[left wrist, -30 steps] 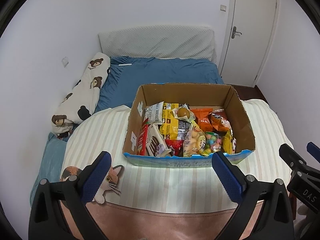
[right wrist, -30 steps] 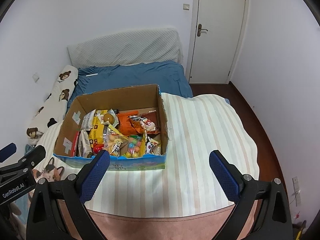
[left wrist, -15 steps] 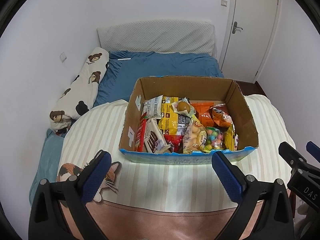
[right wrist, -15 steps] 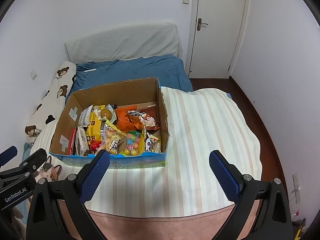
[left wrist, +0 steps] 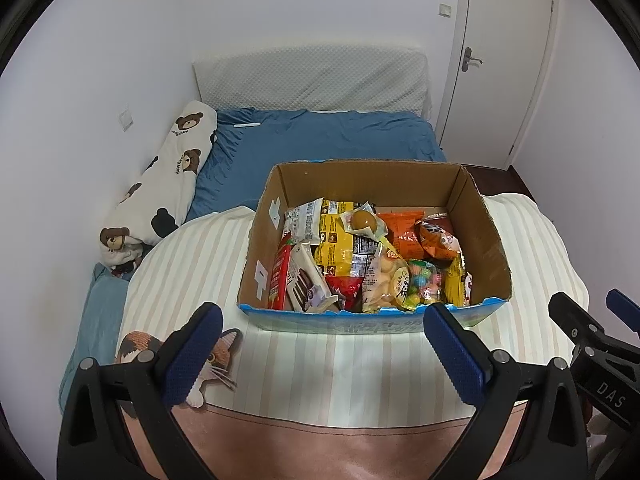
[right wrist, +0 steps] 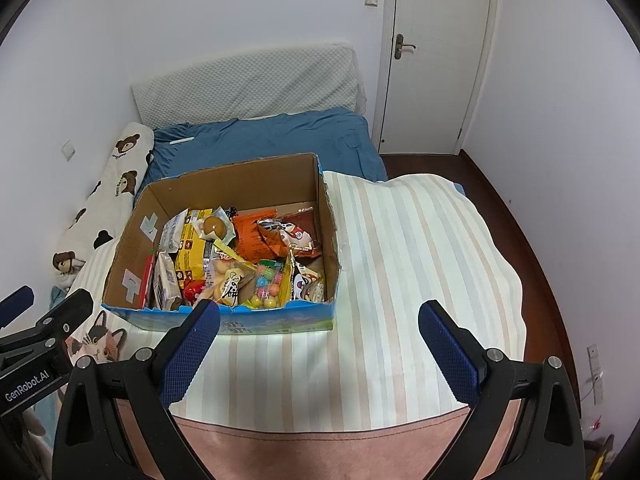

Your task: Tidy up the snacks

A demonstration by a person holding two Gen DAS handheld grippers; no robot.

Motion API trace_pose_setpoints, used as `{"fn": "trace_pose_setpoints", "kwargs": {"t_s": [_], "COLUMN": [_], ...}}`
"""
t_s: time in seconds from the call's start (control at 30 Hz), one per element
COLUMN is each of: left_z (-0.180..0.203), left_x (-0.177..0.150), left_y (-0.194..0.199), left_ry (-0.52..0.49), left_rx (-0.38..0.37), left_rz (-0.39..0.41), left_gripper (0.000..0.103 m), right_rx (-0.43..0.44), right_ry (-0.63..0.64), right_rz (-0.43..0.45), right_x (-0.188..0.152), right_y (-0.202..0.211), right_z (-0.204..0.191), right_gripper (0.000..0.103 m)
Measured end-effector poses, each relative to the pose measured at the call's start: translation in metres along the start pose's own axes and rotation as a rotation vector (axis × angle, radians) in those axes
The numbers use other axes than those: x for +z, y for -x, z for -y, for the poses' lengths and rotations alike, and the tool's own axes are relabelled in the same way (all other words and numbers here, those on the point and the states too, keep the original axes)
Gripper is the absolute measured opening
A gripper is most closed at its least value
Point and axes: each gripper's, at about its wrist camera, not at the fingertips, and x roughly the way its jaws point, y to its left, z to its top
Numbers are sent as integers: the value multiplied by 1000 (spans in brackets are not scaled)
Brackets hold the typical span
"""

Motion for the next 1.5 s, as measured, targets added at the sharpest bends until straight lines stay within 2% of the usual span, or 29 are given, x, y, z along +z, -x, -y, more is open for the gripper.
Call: {"fn": "trace_pose_setpoints", "kwargs": {"t_s": [1.5], "left_z": [3], "left_x": [-3], "left_y": [4], "left_ry": [-10], "left_rx": [-1], "left_rz": [2], "left_gripper": [103], "right_rx": [8], "right_ry": [0], "right_rz": [4], "right_x": [0], "right_y": [11], "right_z": [-2], "right_gripper": [101]}}
